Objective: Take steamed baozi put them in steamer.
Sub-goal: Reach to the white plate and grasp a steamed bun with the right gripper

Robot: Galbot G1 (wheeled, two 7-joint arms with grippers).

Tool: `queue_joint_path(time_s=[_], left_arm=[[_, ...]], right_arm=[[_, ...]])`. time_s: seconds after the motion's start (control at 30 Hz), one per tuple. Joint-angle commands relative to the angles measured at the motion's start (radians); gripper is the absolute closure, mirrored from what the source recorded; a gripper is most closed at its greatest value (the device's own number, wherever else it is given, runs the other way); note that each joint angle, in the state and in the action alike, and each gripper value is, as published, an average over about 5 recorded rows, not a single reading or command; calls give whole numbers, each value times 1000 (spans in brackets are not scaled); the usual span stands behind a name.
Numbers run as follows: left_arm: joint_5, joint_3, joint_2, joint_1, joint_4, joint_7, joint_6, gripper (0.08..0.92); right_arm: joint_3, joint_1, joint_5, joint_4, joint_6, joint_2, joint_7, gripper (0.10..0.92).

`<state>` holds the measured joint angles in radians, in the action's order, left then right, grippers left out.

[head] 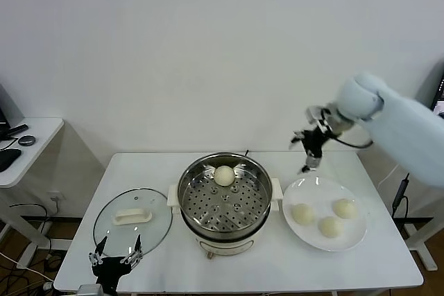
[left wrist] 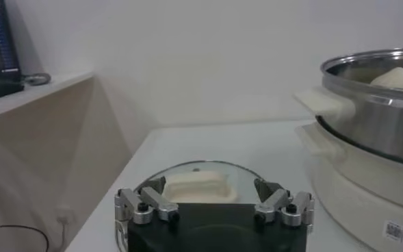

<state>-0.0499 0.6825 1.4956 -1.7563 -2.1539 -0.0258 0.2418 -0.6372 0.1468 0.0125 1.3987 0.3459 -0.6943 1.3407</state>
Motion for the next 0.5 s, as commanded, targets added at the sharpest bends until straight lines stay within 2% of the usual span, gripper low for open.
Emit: queue_joint_path(time_s=[0.03, 0.27, 0.5], left_arm=[[0, 9, -3, -8, 7, 3, 5, 177], [1, 13, -2, -10, 19, 3, 6, 177], [3, 5, 0, -1, 25, 6, 9, 177]], right_arm=[[178, -302, 150, 26, 93, 47, -31, 203], [155, -322, 252, -40, 63, -64, -25, 203], [121, -330, 282, -41, 39, -59, 1, 203]])
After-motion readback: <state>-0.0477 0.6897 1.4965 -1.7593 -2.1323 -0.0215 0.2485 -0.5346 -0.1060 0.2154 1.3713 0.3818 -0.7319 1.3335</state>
